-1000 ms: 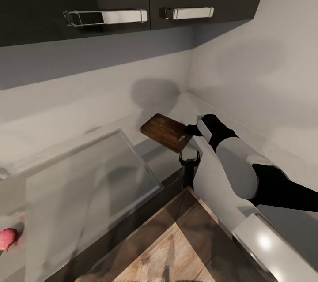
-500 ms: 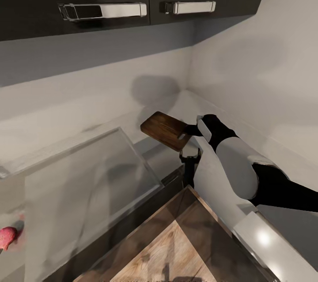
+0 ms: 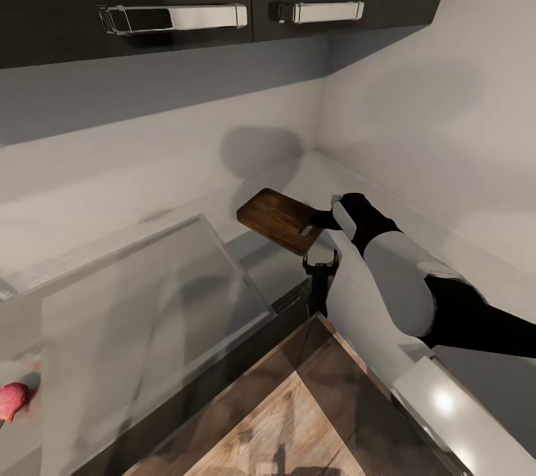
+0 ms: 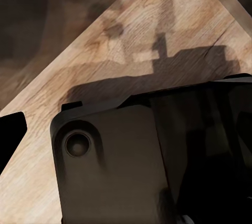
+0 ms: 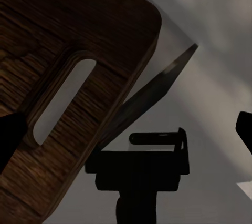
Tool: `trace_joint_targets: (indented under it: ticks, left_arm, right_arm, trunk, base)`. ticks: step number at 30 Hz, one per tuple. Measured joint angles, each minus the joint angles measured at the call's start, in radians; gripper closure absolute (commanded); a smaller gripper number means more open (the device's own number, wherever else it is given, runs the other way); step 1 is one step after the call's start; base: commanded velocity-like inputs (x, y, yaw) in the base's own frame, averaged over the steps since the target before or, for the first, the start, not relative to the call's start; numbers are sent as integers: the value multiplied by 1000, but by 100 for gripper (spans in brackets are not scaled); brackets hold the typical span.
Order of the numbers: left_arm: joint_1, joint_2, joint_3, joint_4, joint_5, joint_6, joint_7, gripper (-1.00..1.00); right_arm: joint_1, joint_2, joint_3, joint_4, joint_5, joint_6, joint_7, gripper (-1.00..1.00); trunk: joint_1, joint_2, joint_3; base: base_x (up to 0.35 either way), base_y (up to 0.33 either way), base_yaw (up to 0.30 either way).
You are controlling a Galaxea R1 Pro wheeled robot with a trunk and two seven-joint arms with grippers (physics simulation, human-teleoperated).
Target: In the kitchen, take the Vidalia onion out of the sink, dice it on the chopping board with the paring knife, put the diced onion into the bowl on the countertop, then place both the paring knife and the chopping board into the sink.
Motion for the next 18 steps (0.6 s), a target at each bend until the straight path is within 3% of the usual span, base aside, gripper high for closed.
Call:
trace_joint_targets:
  ticks: [18]
  left_arm:
    - [0,0,0,0,0,0,0,-100]
  right_arm:
    - [0,1,0,0,1,0,0,-100]
  trunk:
    - [0,0,0]
  base:
    - [14,0,0]
